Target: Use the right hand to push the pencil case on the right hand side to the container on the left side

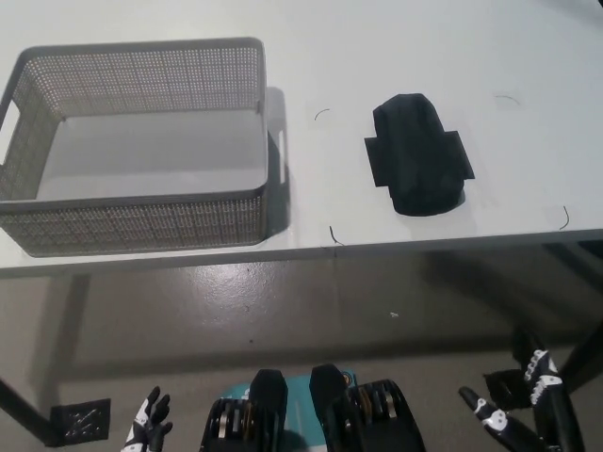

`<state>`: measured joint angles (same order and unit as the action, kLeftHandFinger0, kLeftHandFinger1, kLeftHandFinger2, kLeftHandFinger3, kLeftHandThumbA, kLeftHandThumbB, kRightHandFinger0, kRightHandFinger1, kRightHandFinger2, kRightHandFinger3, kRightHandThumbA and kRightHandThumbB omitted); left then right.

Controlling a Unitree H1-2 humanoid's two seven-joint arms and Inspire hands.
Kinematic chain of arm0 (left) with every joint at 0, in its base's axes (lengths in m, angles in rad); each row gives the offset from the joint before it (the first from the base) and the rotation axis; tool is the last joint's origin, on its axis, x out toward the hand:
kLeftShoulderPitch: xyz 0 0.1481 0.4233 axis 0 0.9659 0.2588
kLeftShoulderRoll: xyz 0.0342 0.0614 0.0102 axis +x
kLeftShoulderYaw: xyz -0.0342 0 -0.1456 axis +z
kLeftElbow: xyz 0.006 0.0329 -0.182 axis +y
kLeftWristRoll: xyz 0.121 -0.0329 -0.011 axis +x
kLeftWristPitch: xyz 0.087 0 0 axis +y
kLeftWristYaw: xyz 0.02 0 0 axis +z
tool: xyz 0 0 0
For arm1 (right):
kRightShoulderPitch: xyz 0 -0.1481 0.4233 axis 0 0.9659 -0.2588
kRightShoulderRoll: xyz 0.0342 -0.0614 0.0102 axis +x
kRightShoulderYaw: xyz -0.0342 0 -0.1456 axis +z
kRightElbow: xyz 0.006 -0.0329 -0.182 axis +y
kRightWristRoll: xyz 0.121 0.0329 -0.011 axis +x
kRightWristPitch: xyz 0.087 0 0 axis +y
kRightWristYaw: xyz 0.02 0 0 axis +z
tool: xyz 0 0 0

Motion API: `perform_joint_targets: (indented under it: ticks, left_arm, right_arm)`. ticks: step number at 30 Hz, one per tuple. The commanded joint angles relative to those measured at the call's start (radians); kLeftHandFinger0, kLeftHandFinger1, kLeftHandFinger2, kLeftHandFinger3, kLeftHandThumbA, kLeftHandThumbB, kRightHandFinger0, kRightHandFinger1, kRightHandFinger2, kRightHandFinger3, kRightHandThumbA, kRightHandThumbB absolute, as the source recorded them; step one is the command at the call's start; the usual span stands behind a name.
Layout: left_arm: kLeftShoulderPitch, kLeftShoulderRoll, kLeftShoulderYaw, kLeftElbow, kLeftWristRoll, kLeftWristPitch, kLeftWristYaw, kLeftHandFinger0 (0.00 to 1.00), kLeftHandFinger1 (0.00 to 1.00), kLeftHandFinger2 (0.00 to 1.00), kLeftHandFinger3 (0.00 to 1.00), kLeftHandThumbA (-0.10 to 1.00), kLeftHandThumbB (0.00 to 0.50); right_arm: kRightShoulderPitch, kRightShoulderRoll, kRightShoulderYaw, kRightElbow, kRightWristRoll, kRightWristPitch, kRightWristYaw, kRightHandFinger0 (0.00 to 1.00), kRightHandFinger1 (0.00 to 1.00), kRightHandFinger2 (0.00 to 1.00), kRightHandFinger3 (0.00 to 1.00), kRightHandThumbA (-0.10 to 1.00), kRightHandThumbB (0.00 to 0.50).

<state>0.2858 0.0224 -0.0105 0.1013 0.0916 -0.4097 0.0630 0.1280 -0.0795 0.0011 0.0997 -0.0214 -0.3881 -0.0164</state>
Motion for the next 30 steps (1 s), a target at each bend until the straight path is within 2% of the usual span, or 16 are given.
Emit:
perform_joint_targets:
  ticks: [1, 2, 4, 6, 8, 11, 14, 15, 16, 20, 22, 24, 30]
  left_arm:
    - [0.044, 0.004, -0.01, -0.062, 0.007, -0.06, 0.022, 1.0, 1.0, 1.0, 1.0, 0.96, 0.194]
    - [0.053, 0.007, -0.011, -0.064, 0.005, -0.06, 0.021, 1.0, 1.0, 1.0, 1.0, 0.96, 0.196]
    - [0.066, 0.008, -0.012, -0.064, -0.002, -0.06, 0.017, 1.0, 1.0, 1.0, 1.0, 0.96, 0.197]
    - [0.087, 0.008, -0.014, -0.069, -0.012, -0.06, 0.011, 1.0, 1.0, 1.0, 1.0, 0.95, 0.201]
    - [0.096, 0.008, -0.018, -0.073, -0.005, -0.06, 0.013, 1.0, 1.0, 1.0, 1.0, 0.95, 0.197]
    - [0.105, 0.01, -0.021, -0.077, -0.006, -0.06, 0.012, 1.0, 1.0, 1.0, 1.0, 0.95, 0.188]
    - [0.103, 0.013, -0.024, -0.077, -0.007, -0.06, 0.01, 1.0, 1.0, 1.0, 1.0, 0.96, 0.195]
    - [0.102, 0.014, -0.025, -0.077, -0.01, -0.06, 0.008, 1.0, 1.0, 1.0, 1.0, 0.96, 0.195]
    - [0.103, 0.013, -0.026, -0.08, -0.007, -0.06, 0.01, 1.0, 1.0, 1.0, 1.0, 0.96, 0.195]
    - [0.104, 0.013, -0.03, -0.086, -0.01, -0.06, 0.008, 1.0, 1.0, 1.0, 1.0, 0.96, 0.194]
    - [0.097, 0.013, -0.033, -0.091, -0.007, -0.06, 0.01, 1.0, 1.0, 1.0, 1.0, 0.96, 0.197]
    - [0.075, 0.009, -0.031, -0.108, -0.012, -0.06, 0.008, 1.0, 1.0, 1.0, 1.0, 0.96, 0.198]
    - [-0.012, 0.006, -0.017, -0.135, -0.019, -0.06, 0.01, 1.0, 1.0, 1.0, 1.0, 0.94, 0.175]
  right_arm:
    - [0.016, -0.008, -0.023, -0.084, 0.019, -0.082, -0.003, 1.0, 1.0, 1.0, 1.0, 1.0, 0.292]
    - [0.015, -0.013, -0.028, -0.104, 0.022, -0.082, 0.0, 1.0, 1.0, 1.0, 1.0, 1.0, 0.267]
    - [0.006, -0.017, -0.036, -0.121, 0.024, -0.082, 0.0, 1.0, 1.0, 1.0, 1.0, 0.99, 0.254]
    - [-0.008, -0.019, -0.052, -0.151, 0.014, -0.069, -0.01, 1.0, 1.0, 1.0, 1.0, 1.0, 0.265]
    - [-0.023, -0.028, -0.063, -0.169, 0.015, -0.063, -0.007, 1.0, 1.0, 1.0, 1.0, 1.0, 0.256]
    - [-0.055, -0.033, -0.081, -0.182, 0.021, -0.046, -0.01, 1.0, 1.0, 1.0, 1.0, 1.0, 0.291]
    - [-0.123, -0.051, -0.101, -0.172, 0.007, -0.018, -0.016, 1.0, 1.0, 1.0, 1.0, 1.0, 0.365]
    - [-0.141, -0.056, -0.106, -0.169, -0.001, -0.012, -0.017, 1.0, 1.0, 1.0, 1.0, 1.0, 0.365]
    - [-0.172, -0.062, -0.111, -0.169, 0.003, 0.008, -0.017, 1.0, 1.0, 1.0, 1.0, 1.0, 0.393]
    - [-0.254, -0.078, -0.128, -0.146, 0.0, 0.034, -0.021, 1.0, 1.0, 1.0, 1.0, 1.0, 0.396]
    - [-0.287, -0.086, -0.136, -0.141, 0.011, 0.048, -0.019, 1.0, 1.0, 1.0, 1.0, 1.0, 0.381]
    - [-0.344, -0.093, -0.146, -0.127, 0.02, 0.064, -0.02, 1.0, 1.0, 1.0, 1.0, 1.0, 0.396]
    - [-0.483, -0.094, -0.154, -0.083, -0.021, 0.083, -0.045, 1.0, 1.0, 1.0, 1.0, 1.0, 0.343]
